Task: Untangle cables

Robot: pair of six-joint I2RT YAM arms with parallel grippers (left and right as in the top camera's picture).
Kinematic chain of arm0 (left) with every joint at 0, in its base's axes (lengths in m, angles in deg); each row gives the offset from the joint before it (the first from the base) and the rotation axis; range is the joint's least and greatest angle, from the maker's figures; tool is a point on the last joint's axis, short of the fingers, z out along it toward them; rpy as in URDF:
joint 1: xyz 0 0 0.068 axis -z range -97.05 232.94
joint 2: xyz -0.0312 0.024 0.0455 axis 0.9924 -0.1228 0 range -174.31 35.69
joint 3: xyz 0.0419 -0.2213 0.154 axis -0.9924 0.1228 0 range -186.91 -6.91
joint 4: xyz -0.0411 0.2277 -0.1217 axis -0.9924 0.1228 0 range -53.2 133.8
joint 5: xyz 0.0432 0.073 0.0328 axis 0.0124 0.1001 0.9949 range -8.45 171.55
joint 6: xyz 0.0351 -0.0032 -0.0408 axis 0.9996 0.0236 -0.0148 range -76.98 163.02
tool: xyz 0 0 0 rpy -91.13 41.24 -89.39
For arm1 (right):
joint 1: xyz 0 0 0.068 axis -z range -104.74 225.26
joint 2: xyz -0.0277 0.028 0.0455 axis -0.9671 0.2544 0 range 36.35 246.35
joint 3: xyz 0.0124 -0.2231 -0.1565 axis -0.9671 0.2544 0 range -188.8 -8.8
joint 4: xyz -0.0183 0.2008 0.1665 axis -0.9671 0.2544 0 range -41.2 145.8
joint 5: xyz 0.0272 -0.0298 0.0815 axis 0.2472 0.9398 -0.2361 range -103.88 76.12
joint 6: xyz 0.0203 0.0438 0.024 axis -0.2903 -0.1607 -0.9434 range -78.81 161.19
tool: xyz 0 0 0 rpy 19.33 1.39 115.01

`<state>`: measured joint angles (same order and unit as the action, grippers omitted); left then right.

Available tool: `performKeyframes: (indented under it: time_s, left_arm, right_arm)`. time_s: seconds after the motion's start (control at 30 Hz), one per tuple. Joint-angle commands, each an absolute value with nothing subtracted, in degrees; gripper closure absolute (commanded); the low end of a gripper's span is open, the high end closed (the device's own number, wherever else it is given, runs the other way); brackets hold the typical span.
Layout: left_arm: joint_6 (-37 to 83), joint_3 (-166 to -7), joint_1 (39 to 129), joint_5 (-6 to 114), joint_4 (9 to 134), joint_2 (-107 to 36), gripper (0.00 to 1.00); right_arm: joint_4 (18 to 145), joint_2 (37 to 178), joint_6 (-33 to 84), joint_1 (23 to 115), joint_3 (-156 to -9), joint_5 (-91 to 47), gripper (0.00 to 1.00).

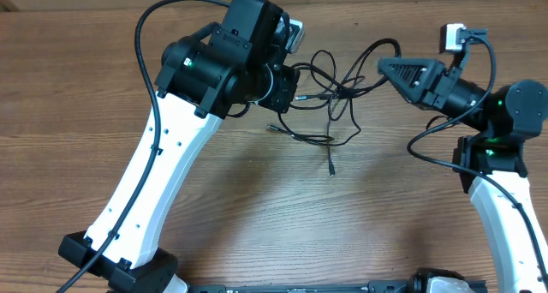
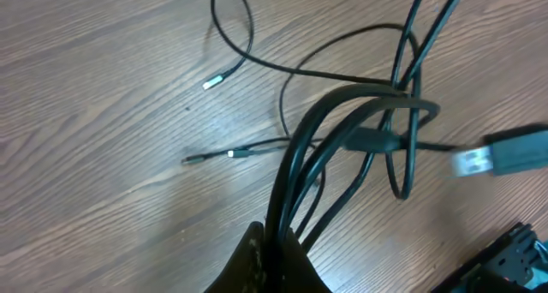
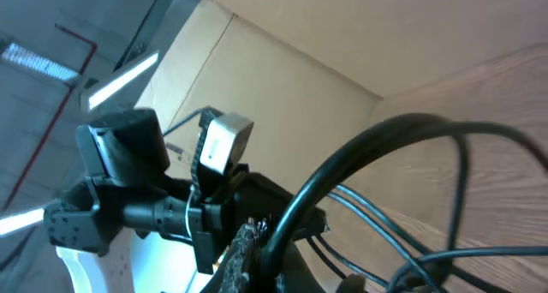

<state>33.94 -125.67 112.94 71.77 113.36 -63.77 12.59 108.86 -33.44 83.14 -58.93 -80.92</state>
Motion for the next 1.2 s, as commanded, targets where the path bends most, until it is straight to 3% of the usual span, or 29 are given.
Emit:
performKeyframes:
  time_s: [0.0,0.43,0.5,0.57,0.6,0.93,1.17]
  left_arm:
    - [34.01,-125.89,112.51,74.59,114.74,-64.06,0.96]
    - [33.98,-125.89,112.48,77.39,115.68,-64.08,0.96]
    - [34.03,-125.89,112.48,75.71,115.26,-64.06,0.96]
    - [35.41,-125.89,112.48,72.78,114.50,-64.04,0.96]
    - [36.89,-125.89,112.48,71.16,114.15,-64.01,0.96]
    - [39.14,-126.26,111.98,67.92,109.49,-62.57,0.96]
    - [39.21,-136.42,107.28,68.34,105.38,-57.81,0.96]
  right_arm:
    - [11.96,108.46,-35.59,86.73,-59.67,-81.80,0.97]
    - [12.00,108.48,-38.52,95.29,-59.67,-85.51,0.94]
    - [12.03,108.48,-36.26,95.27,-59.67,-86.45,0.68]
    - [12.24,108.48,-34.80,95.27,-59.67,-86.72,0.11]
    - [12.24,108.48,-34.82,95.27,-59.67,-86.72,0.00]
    - [15.09,108.48,-30.21,95.27,-59.67,-90.32,0.00]
    - [41.07,108.48,-7.52,95.25,-59.67,-89.25,0.00]
